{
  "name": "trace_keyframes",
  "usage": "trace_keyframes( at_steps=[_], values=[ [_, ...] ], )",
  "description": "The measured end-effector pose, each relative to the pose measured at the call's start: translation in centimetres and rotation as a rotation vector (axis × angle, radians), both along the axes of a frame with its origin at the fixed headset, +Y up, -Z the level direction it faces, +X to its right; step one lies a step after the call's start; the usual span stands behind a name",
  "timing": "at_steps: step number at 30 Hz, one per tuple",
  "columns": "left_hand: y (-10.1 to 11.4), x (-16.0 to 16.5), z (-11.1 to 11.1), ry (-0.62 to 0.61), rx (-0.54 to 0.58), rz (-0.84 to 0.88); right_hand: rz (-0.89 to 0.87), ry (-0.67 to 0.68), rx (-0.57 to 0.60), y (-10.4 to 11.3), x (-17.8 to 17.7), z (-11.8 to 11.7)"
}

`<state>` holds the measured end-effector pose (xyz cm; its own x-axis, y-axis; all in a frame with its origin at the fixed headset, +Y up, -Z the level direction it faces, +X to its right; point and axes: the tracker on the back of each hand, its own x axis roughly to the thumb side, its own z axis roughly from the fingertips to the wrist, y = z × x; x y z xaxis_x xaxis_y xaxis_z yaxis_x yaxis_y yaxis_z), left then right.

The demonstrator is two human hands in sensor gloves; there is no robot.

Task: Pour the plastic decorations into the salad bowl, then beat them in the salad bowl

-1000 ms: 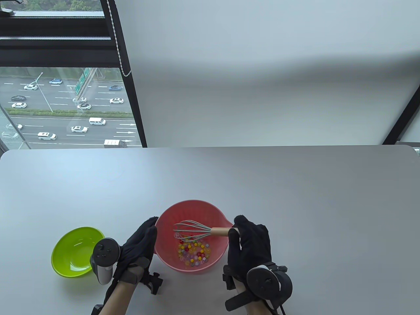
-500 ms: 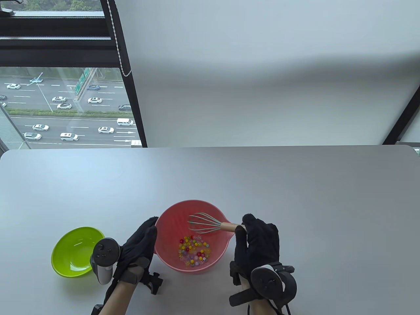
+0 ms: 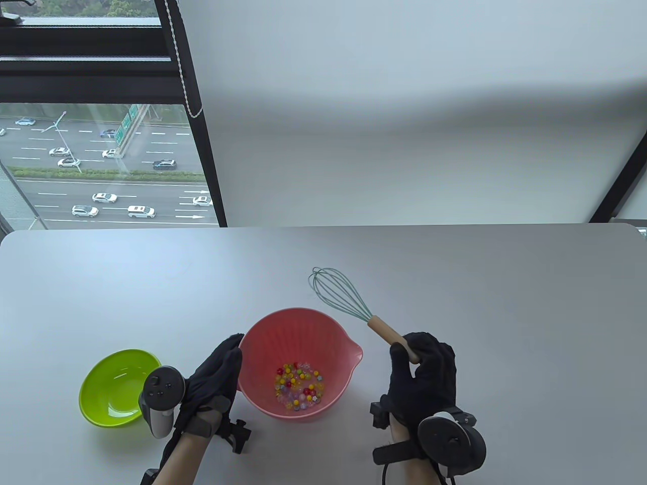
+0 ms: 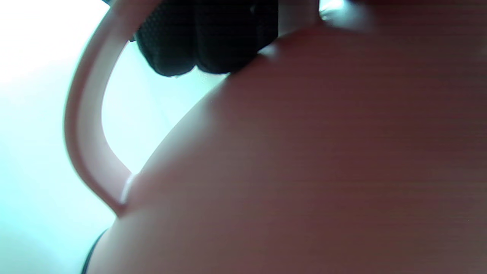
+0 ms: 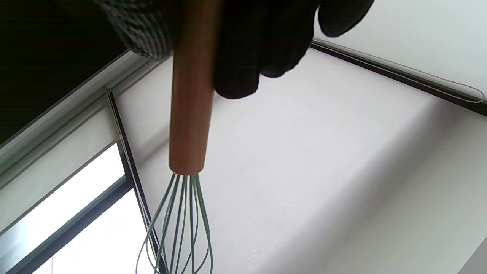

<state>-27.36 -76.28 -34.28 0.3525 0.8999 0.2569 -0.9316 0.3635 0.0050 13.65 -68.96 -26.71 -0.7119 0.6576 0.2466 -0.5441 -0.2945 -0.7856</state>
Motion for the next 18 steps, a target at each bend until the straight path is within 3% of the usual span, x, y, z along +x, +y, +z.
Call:
trace_keyframes(
  at_steps=[4, 9, 11, 18],
  values=[
    [0.0, 0.0, 0.0, 0.000, 0.000, 0.000, 0.104, -0.102, -0.103, -1.0, 0.9, -1.0],
    [0.0, 0.0, 0.0, -0.001, 0.000, 0.001, 0.274, -0.129, -0.336, -2.9, 0.4, -3.0],
    [0.0, 0.0, 0.0, 0.000, 0.000, 0.001, 0.303, -0.103, -0.440, -3.4, 0.3, -3.8],
    [0.0, 0.0, 0.0, 0.003, 0.002, 0.003, 0.400, 0.139, -0.987, -5.1, -0.6, -6.1]
  ],
)
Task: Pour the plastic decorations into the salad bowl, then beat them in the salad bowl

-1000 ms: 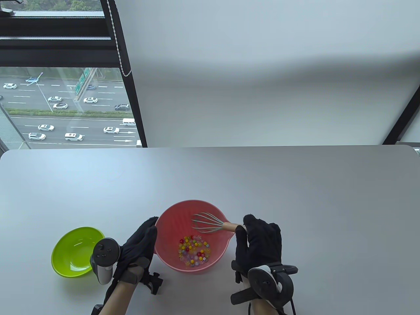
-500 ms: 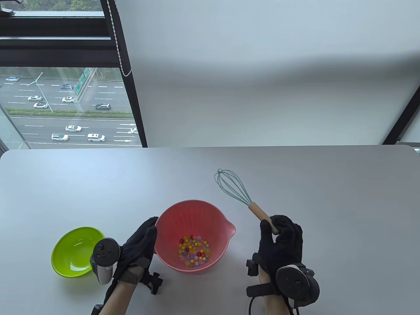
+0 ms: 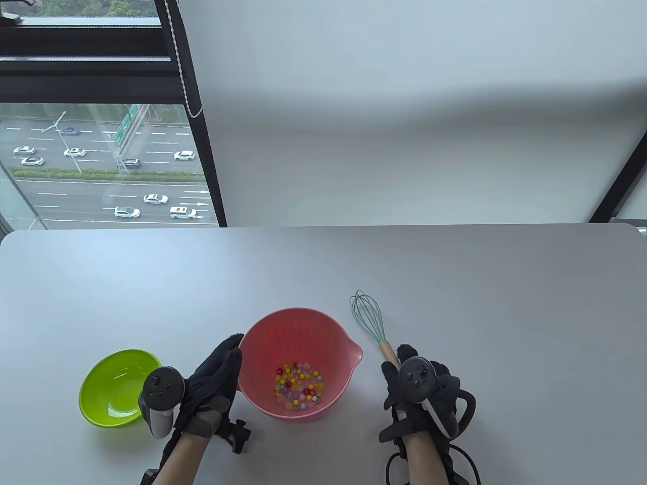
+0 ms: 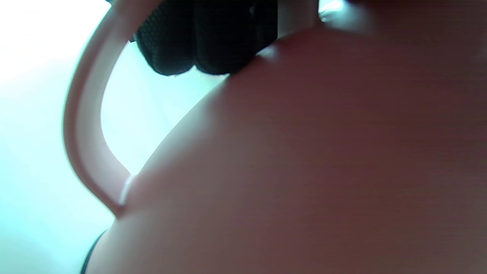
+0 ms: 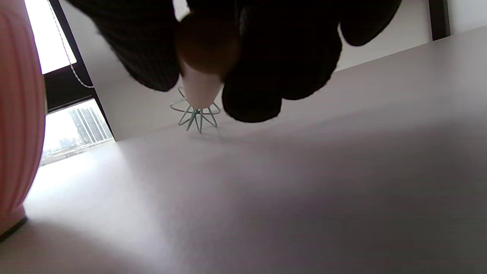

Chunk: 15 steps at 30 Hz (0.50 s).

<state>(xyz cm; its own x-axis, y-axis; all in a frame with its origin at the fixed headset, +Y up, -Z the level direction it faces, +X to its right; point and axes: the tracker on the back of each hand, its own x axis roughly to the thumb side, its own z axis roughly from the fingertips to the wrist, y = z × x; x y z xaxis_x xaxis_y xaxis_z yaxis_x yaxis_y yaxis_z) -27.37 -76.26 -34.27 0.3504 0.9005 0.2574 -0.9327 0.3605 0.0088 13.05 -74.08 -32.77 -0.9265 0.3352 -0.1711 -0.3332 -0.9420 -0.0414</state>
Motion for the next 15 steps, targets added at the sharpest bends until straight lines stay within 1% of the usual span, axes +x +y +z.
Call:
trace_keyframes(
  at_steps=[1, 4, 8, 9, 11, 13, 15],
  values=[
    [0.0, 0.0, 0.0, 0.003, 0.002, -0.003, 0.011, 0.013, -0.073, -0.4, -0.3, -0.2],
    [0.2, -0.1, 0.0, 0.013, 0.014, -0.030, 0.033, 0.036, -0.236, -1.1, -0.5, -0.5],
    [0.6, -0.4, 0.2, 0.037, 0.041, -0.066, 0.069, -0.009, -0.303, -0.5, -0.3, 0.0],
    [0.7, -0.5, 0.3, 0.046, 0.049, -0.074, 0.067, -0.023, -0.295, -0.4, -0.2, 0.2],
    [1.2, -0.8, 0.4, 0.072, 0.072, -0.089, 0.011, -0.047, -0.216, 0.0, 0.1, 0.6],
    [1.9, -1.3, 0.7, 0.106, 0.102, -0.101, -0.062, -0.075, -0.056, 0.4, 0.2, 1.1],
    [2.6, -1.7, 1.0, 0.146, 0.140, -0.115, -0.077, -0.120, 0.121, 0.9, 0.2, 1.7]
  ],
)
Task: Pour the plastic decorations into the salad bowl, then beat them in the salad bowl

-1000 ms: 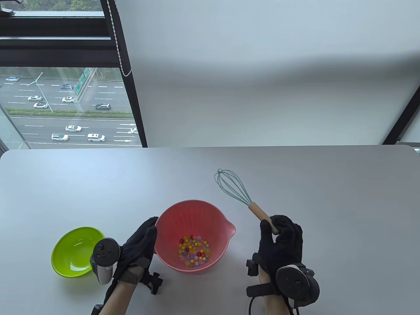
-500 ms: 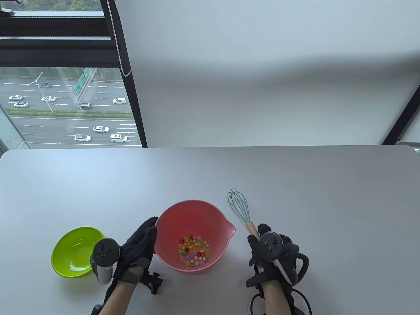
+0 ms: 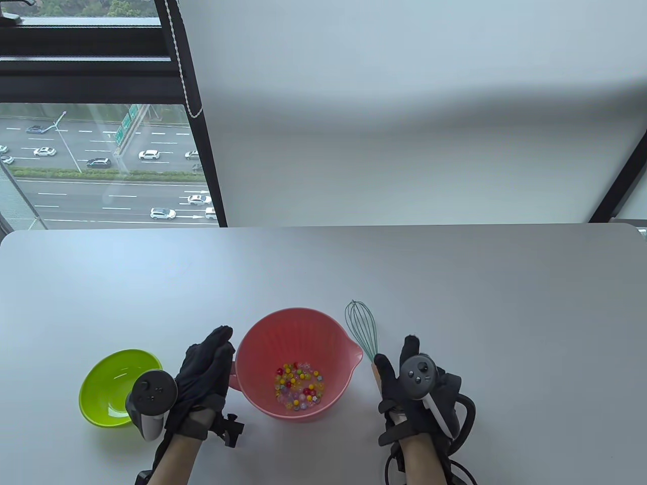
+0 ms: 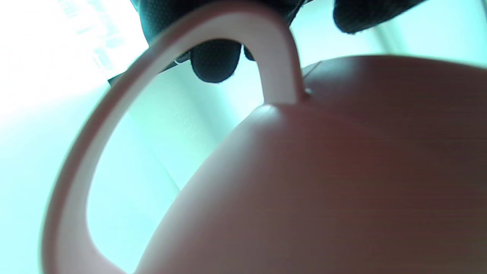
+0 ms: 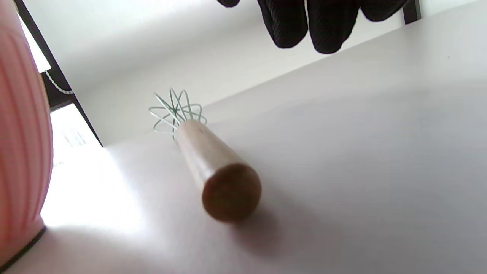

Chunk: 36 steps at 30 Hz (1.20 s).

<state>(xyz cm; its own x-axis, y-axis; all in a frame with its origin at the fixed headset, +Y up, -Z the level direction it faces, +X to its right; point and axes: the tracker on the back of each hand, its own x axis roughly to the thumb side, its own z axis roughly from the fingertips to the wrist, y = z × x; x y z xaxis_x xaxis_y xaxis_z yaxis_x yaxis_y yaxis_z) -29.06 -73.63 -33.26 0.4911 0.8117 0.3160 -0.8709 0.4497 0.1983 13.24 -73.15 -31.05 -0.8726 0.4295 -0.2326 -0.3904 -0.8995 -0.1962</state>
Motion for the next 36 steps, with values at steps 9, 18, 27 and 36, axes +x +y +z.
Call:
trace_keyframes(
  at_steps=[9, 18, 27, 36],
  values=[
    [3.1, -0.1, 1.4, 0.244, 0.227, -0.664, 0.293, 0.023, 0.370, 2.1, -2.7, 1.6],
    [2.3, -0.3, 0.6, 0.280, 0.125, -0.955, 0.300, 0.052, 0.121, 0.2, -3.0, -0.1],
    [1.7, -0.3, 0.3, 0.256, 0.090, -0.950, 0.249, 0.047, 0.064, -0.3, -2.4, -0.4],
    [1.7, -0.2, 0.3, 0.246, 0.086, -0.939, 0.232, 0.050, 0.056, -0.4, -2.4, -0.3]
  ],
)
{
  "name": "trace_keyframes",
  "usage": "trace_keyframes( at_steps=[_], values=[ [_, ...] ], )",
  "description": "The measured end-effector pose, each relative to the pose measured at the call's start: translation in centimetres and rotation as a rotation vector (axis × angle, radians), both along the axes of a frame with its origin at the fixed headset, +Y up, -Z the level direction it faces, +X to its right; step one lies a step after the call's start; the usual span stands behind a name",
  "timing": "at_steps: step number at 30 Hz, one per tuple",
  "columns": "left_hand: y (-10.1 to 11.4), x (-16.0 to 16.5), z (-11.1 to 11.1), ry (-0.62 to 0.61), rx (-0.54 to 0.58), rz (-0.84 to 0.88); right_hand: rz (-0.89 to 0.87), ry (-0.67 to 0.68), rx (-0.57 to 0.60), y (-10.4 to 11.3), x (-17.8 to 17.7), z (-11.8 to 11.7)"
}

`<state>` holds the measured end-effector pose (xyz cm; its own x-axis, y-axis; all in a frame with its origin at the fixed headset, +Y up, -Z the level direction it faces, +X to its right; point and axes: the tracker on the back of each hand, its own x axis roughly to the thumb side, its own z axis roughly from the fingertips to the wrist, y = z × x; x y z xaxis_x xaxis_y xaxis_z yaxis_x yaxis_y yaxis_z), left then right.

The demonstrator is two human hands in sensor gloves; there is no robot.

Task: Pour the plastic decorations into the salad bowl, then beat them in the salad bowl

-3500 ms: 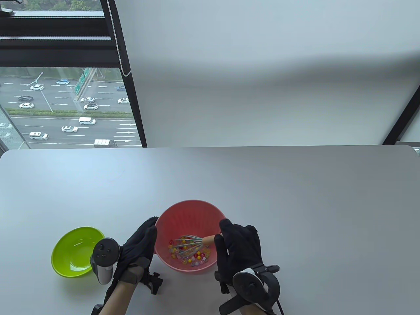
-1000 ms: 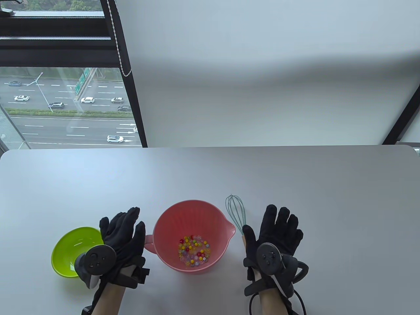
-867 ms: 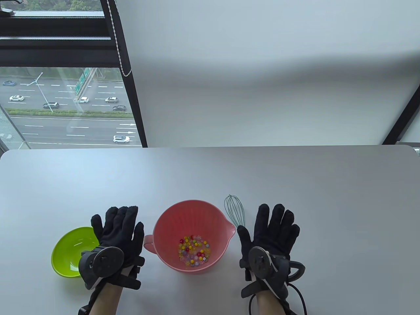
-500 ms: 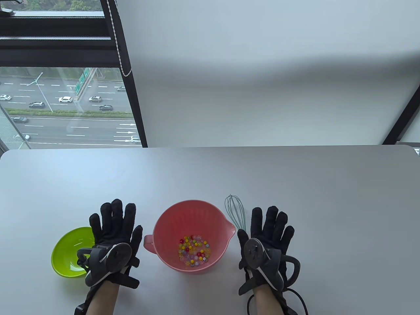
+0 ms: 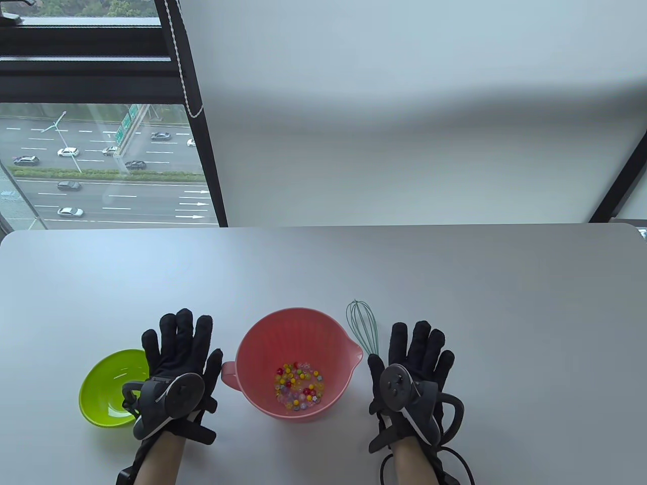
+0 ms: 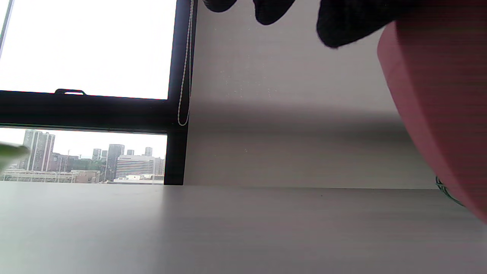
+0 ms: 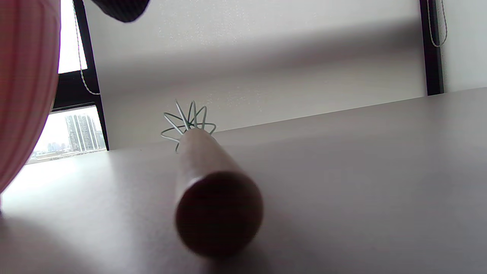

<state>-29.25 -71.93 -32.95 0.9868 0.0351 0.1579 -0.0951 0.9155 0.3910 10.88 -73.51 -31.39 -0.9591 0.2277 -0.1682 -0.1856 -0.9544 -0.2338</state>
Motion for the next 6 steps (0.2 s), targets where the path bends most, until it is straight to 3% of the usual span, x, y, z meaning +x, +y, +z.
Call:
trace_keyframes(
  at_steps=[6],
  values=[
    [0.00, 0.05, 0.04, -0.002, 0.011, -0.005, -0.021, 0.001, -0.003, -0.11, 0.07, 0.07]
  ],
)
